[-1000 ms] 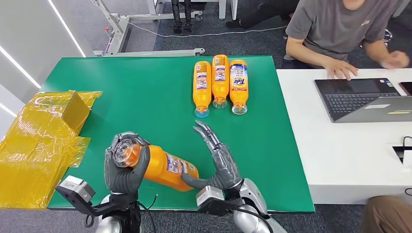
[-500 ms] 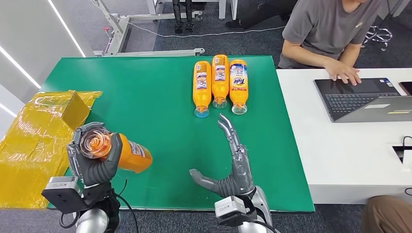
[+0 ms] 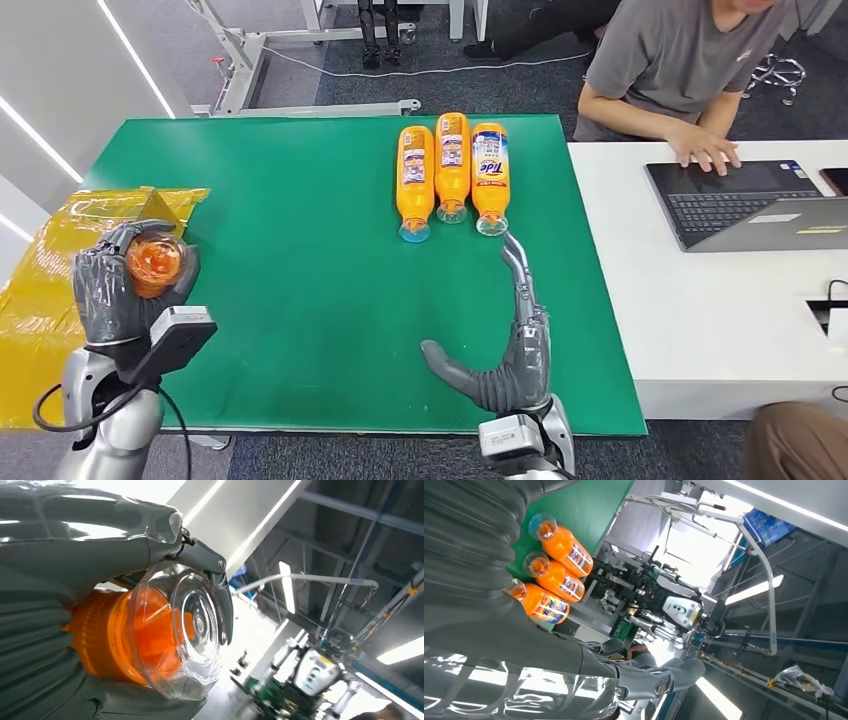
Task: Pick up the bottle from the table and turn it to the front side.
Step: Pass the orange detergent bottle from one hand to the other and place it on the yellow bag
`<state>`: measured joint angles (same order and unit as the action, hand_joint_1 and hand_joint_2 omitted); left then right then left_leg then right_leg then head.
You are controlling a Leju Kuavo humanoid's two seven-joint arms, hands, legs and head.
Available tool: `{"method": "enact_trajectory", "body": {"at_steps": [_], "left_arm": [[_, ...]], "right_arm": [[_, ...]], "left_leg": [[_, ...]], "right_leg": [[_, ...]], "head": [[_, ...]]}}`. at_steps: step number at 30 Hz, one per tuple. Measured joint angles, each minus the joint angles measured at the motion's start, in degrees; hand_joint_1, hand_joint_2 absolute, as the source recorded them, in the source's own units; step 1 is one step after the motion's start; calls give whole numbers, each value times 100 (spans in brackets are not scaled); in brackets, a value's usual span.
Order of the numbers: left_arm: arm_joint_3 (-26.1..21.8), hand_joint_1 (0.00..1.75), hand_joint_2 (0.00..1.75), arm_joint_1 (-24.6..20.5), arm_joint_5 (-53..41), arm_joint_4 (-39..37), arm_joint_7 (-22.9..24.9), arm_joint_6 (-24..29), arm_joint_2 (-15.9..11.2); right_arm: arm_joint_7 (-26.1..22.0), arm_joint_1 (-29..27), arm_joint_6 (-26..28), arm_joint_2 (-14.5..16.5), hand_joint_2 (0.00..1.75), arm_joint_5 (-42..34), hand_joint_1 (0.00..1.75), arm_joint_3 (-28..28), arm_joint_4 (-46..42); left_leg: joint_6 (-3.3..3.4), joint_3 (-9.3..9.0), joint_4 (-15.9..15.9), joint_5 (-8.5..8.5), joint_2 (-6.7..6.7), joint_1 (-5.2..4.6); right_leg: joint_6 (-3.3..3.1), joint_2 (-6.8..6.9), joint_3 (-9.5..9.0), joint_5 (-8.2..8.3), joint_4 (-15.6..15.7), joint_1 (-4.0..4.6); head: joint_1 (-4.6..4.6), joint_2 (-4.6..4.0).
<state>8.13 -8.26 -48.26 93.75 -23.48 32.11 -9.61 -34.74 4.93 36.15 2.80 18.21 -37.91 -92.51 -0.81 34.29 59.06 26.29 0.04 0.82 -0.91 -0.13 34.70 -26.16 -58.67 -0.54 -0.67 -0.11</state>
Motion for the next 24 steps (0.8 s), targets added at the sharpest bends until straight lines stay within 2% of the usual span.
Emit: {"method": "enact_trajectory", "body": {"at_steps": [9,12,15,19,24], "left_arm": [[-18,175,175,-202,-509,-1171,-276,-344,-1178],[120,175,175,-329,-951,-1692,-427,-436,-1556],[371,175,175,-645,-1242,-2297,-572,-462,-1881],[740,175,175,-1107,-1481,-2985,-666,-574,-2118],[1274,175,175,-1783,-1726,-3969,-819,-510,-2153]], "right_arm": [[-373,42,-109,-3,175,-620,0,23,30],[-461,49,-127,-23,175,-817,0,32,30],[-503,78,-133,-45,175,-957,0,52,34],[-517,97,-120,-68,175,-1048,0,59,57],[-522,129,-93,-89,175,-1165,0,60,104]], "left_leg": [[-1,1,-1,0,-9,0],[-2,4,-1,-1,-9,1],[-7,6,-1,-4,-8,1],[-10,5,-1,-7,-9,1],[-10,6,0,-8,-8,1]], "right_leg": [[-1,-11,7,-1,-1,0],[-2,-10,13,-2,-1,1],[-5,-8,14,1,-1,1],[-9,-10,15,5,-2,1],[-12,-9,14,8,-2,1]], "head": [[1,0],[1,0],[2,0],[1,0],[2,0]]}}
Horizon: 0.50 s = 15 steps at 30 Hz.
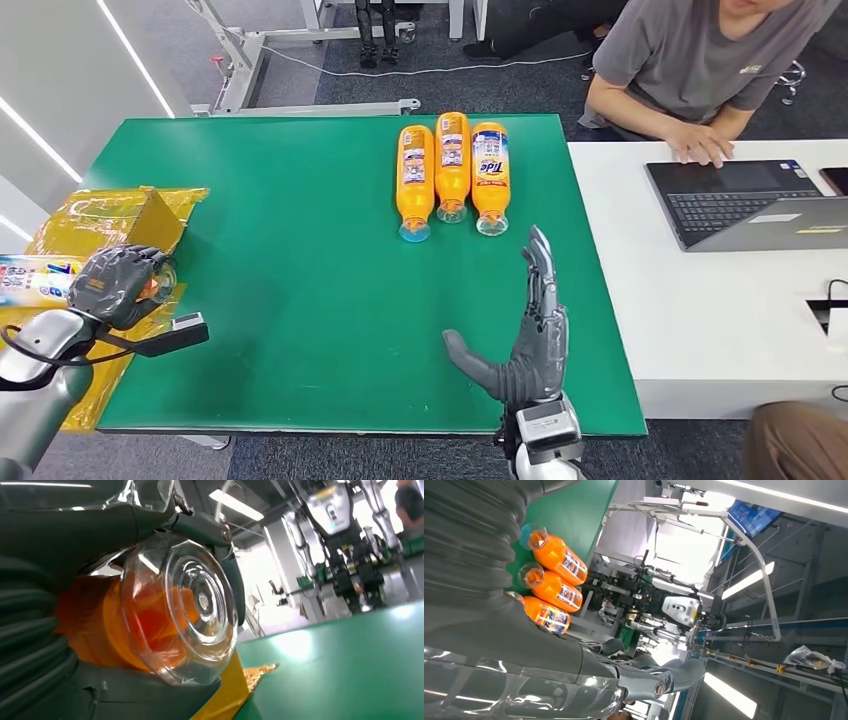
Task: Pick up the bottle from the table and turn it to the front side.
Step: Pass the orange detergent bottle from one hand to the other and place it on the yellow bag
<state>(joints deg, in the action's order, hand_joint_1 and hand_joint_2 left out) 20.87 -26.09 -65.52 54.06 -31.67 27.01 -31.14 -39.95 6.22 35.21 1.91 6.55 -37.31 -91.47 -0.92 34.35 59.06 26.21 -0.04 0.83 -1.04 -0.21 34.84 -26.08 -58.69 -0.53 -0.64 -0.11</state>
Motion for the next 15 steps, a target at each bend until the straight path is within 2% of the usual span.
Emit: {"method": "enact_trajectory", "body": {"at_steps": [8,15], "left_arm": [[692,175,175,-768,-185,-1148,-82,96,283],[1157,175,175,-1030,-286,-1683,-170,113,586]], "right_arm": [[0,77,-13,1,175,-105,0,-4,182],[-1,82,-36,1,175,-71,0,-7,308]], "left_leg": [[0,1,0,0,0,0],[0,1,0,0,-1,0]], "right_leg": [[-2,0,1,1,0,0],[-2,-1,2,1,0,0]], "head": [[0,0],[-1,0]]}}
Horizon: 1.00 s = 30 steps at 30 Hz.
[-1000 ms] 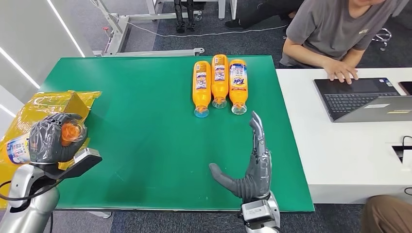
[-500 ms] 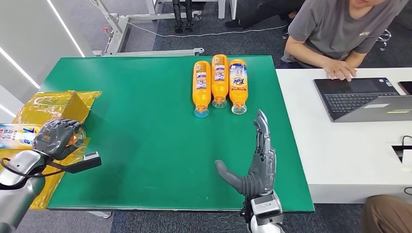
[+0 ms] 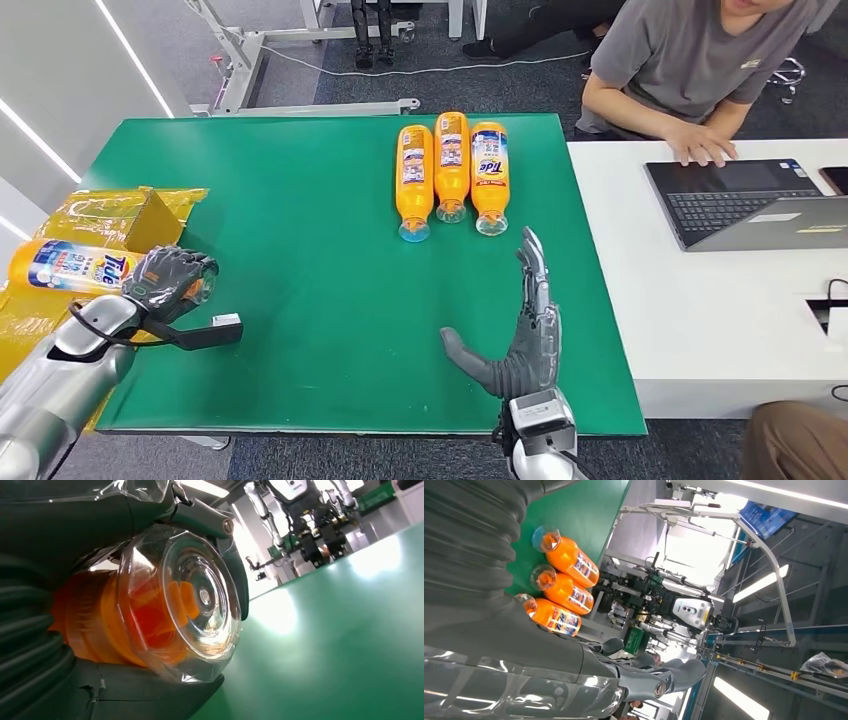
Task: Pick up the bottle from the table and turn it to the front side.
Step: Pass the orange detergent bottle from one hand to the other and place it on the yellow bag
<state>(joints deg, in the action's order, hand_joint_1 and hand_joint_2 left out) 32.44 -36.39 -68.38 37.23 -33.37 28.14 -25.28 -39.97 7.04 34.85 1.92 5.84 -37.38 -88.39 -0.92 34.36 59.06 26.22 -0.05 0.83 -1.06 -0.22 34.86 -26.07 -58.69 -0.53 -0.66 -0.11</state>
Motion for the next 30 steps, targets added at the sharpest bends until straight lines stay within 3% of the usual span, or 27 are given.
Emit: {"method": "enact_trajectory", "body": {"at_steps": [11,12,15,16,30], "left_arm": [[290,175,175,-19,66,-332,1,-60,190],[314,145,175,-13,86,-356,10,-59,200],[349,14,175,18,167,-389,52,-46,219],[352,0,175,33,206,-390,68,-38,222],[354,0,175,182,924,-283,18,-102,247]], "right_arm": [[-1,-9,-84,0,175,20,0,0,36],[-1,-10,-94,0,175,23,0,0,38],[-1,-16,-103,0,175,36,0,0,43],[-1,-18,-101,0,175,43,0,0,45],[35,-24,-108,0,175,120,0,0,72]], "left_leg": [[0,1,0,0,0,1],[0,1,0,0,0,1],[0,1,0,0,0,0],[0,1,0,0,0,0],[0,1,0,0,1,0]], "right_leg": [[0,-1,0,0,0,0],[0,-1,0,0,0,0],[0,0,0,0,-1,0],[0,0,0,0,-1,0],[0,1,-1,0,-1,0]], "head": [[0,0],[0,0],[0,0],[0,0],[0,0]]}}
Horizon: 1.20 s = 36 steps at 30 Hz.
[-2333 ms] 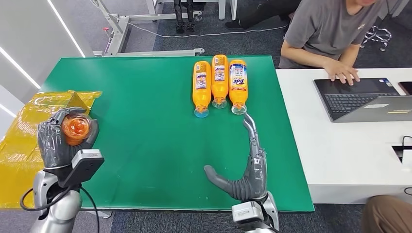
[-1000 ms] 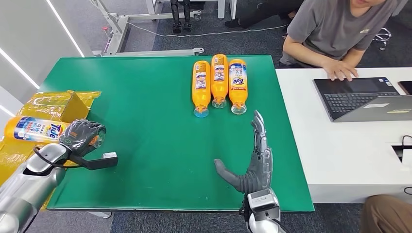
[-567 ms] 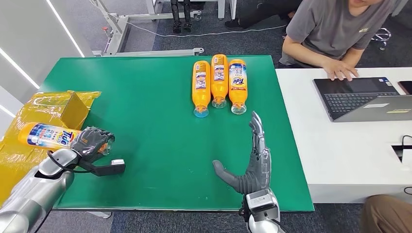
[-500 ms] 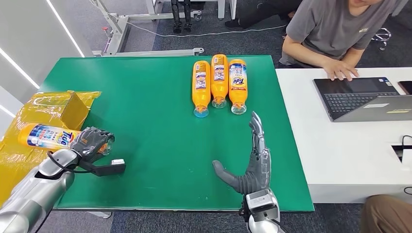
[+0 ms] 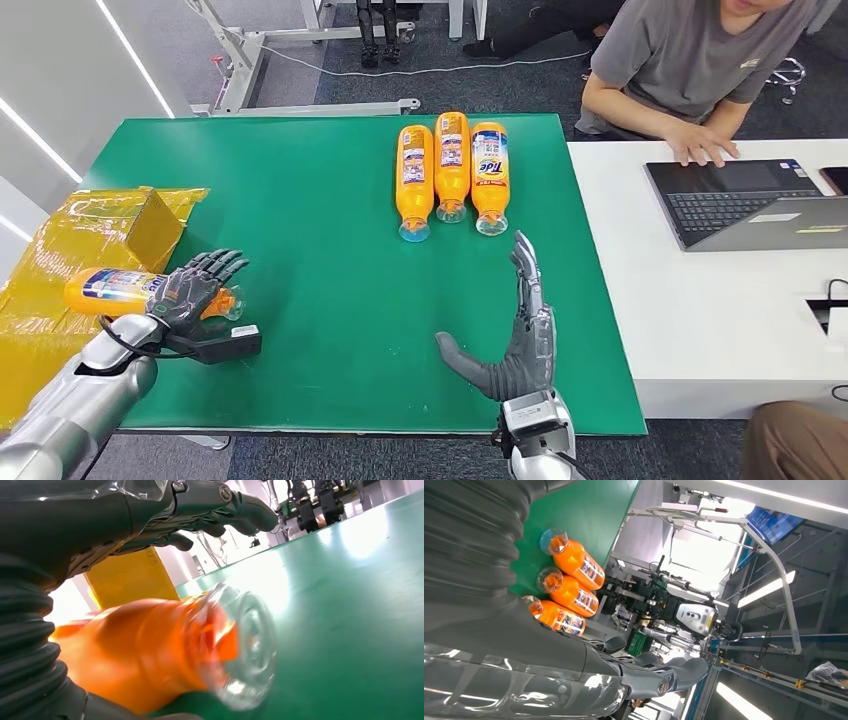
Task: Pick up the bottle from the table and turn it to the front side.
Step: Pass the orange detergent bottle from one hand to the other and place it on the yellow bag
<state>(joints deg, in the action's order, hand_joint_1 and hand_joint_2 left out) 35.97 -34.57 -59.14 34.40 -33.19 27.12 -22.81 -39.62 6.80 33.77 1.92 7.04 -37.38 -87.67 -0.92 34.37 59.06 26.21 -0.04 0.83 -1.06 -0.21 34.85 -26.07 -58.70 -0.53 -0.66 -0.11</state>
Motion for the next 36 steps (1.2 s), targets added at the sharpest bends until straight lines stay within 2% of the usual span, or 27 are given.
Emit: {"method": "enact_trajectory", "body": {"at_steps": [7,14,20,24,27,29,33,36], "left_arm": [[-134,0,175,258,662,492,-86,-95,-48],[-1105,0,175,1517,1819,2248,-189,478,-239],[-1872,0,175,2372,1850,3606,-232,835,-256],[-2230,0,175,2803,1958,4390,-407,965,-150],[-2333,0,175,2882,2706,4888,-616,1090,88],[-2336,0,175,2840,3319,5148,-652,1204,366],[-2217,0,175,2812,4532,5684,-675,1269,1148],[-2046,0,175,2829,4975,6027,-693,1280,1734]], "right_arm": [[68,-2,-5,0,175,85,0,0,-16],[101,-15,-95,-2,175,131,0,5,-34],[58,-15,-179,-2,175,125,0,12,-25],[57,-21,-180,-2,175,183,0,27,3],[76,-45,-157,-2,175,305,0,68,-3],[108,-75,-141,0,175,406,0,101,-20],[148,-157,-86,14,175,564,0,152,-53],[156,-221,-25,15,175,624,0,189,-95]], "left_leg": [[0,0,0,1,-4,0],[-12,1,-1,10,-20,0],[-12,2,-1,10,-20,1],[-12,3,0,10,-14,0],[-12,2,1,10,-5,0],[-11,1,2,9,0,-2],[-9,1,4,11,0,-4],[-7,2,5,13,0,-5]], "right_leg": [[0,-4,0,0,0,0],[0,-24,10,-3,0,0],[0,-24,10,-4,0,0],[0,-17,10,-4,2,0],[1,-7,6,-3,4,-1],[1,-1,2,-3,5,-2],[4,0,-1,0,8,-5],[5,0,-1,0,10,-6]], "head": [[0,0],[1,0],[1,0],[0,0],[2,0],[2,0],[1,0],[1,0]]}}
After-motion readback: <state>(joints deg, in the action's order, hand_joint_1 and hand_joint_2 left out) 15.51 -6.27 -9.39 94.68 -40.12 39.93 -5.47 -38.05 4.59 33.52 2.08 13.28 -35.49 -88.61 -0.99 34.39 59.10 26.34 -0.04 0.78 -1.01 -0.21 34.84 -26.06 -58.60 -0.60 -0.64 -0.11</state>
